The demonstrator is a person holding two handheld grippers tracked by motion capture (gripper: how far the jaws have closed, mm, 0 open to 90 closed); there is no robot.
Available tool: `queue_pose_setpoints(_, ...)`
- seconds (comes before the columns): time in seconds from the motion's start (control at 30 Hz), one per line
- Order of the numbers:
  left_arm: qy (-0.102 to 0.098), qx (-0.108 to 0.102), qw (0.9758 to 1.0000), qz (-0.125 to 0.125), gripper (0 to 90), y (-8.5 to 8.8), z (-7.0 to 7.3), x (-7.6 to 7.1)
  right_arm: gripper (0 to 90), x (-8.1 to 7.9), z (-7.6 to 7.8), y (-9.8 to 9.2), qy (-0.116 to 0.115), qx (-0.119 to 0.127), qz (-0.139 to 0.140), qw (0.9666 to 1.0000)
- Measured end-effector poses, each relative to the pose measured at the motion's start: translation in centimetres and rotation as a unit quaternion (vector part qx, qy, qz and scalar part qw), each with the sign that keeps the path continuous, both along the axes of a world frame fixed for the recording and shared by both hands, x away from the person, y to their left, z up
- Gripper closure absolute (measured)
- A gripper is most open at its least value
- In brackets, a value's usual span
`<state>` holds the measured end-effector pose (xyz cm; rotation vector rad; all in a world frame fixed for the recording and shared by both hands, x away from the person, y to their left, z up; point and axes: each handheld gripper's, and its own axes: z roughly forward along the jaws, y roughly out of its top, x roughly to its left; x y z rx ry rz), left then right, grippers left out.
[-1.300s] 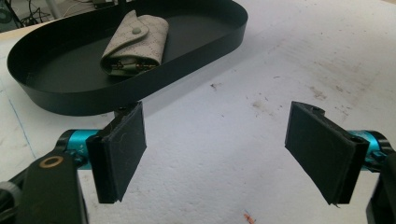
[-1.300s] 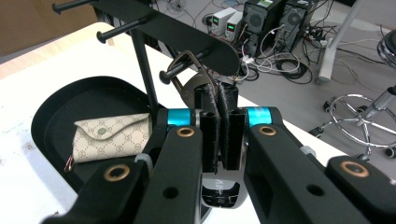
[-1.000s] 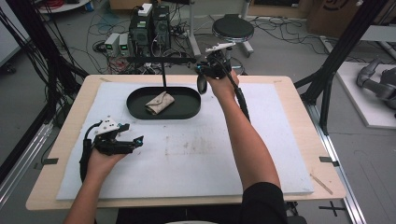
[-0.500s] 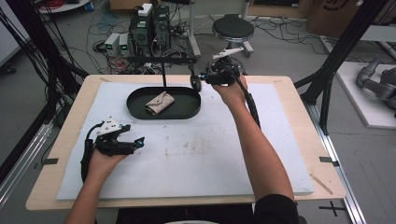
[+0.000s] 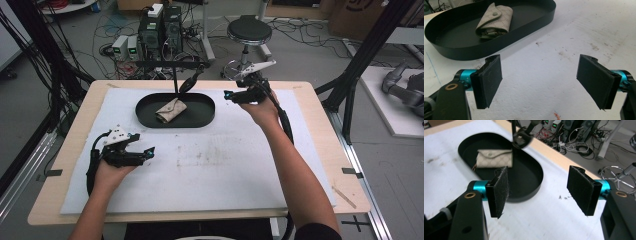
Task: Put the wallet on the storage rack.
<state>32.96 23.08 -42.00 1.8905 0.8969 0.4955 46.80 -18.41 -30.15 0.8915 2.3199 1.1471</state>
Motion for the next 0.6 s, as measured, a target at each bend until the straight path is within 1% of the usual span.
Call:
queue_pose_setpoints(0.03, -0.001, 0.000, 1.0000, 0.000, 20.4, 0.0, 0.0, 0.0, 35.1, -0.3, -0.3, -0.1, 0.012, -0.004, 0.002, 0.9999)
queue_pose_setpoints(0.07, -0.001, 0.000, 1.0000, 0.000, 20.4, 0.0, 0.0, 0.0, 35.1, -0.3, -0.3, -0.1, 0.012, -0.004, 0.002, 0.9999)
queue_pose_setpoints(0.1, -0.001, 0.001, 1.0000, 0.000, 20.4, 0.0, 0.0, 0.0, 35.2, -1.0, -1.0, -0.7, 0.007, -0.005, 0.008, 0.9999)
queue_pose_setpoints(0.13, 0.000, 0.001, 1.0000, -0.001, 20.4, 0.0, 0.0, 0.0, 35.0, -1.3, -1.3, -1.1, 0.009, -0.002, 0.008, 0.9999)
queue_pose_setpoints(0.2, 0.002, 0.000, 1.0000, -0.001, 20.4, 0.0, -0.1, 0.0, 31.1, -1.7, -1.9, -1.8, 0.028, -0.015, 0.012, 0.9994)
queue_pose_setpoints(0.27, 0.001, 0.001, 1.0000, -0.001, 20.4, 0.0, -0.1, 0.0, 31.1, -2.3, -2.3, -2.8, 0.023, -0.002, 0.010, 0.9997)
queue_pose_setpoints(0.33, 0.002, 0.001, 1.0000, -0.001, 20.4, 0.0, -0.2, 0.1, 27.4, -2.8, -2.5, -3.4, 0.036, -0.009, 0.009, 0.9993)
queue_pose_setpoints(0.37, 0.003, 0.002, 1.0000, 0.000, 20.4, 0.0, -0.2, 0.1, 26.9, -3.0, -2.6, -3.7, 0.041, -0.011, 0.009, 0.9991)
queue_pose_setpoints(0.4, 0.003, 0.002, 1.0000, 0.000, 20.4, 0.0, -0.2, 0.1, 27.0, -3.4, -2.8, -4.0, 0.030, -0.002, 0.014, 0.9995)
queue_pose_setpoints(0.43, 0.003, 0.002, 1.0000, 0.001, 20.4, -0.1, -0.3, 0.0, 27.0, -3.7, -2.9, -4.3, 0.032, 0.005, 0.014, 0.9994)
queue_pose_setpoints(0.47, 0.003, 0.002, 1.0000, 0.001, 20.4, -0.1, -0.3, 0.0, 27.0, -3.7, -2.9, -4.3, 0.032, 0.005, 0.014, 0.9994)
queue_pose_setpoints(0.5, 0.002, 0.002, 1.0000, 0.000, 20.4, -0.1, -0.2, 0.0, 25.7, -4.2, -3.3, -4.6, 0.040, 0.003, 0.016, 0.9991)
queue_pose_setpoints(0.53, 0.002, 0.002, 1.0000, 0.000, 20.4, -0.1, -0.2, 0.0, 25.7, -4.2, -3.3, -4.6, 0.040, 0.003, 0.016, 0.9991)
queue_pose_setpoints(0.57, 0.002, 0.003, 1.0000, 0.001, 20.4, -0.1, -0.2, 0.0, 25.5, -4.7, -3.9, -5.0, 0.037, 0.011, 0.018, 0.9991)
queue_pose_setpoints(0.6, 0.002, 0.003, 1.0000, 0.000, 20.4, -0.1, -0.2, 0.0, 25.1, -4.9, -4.2, -5.3, 0.040, 0.014, 0.022, 0.9989)
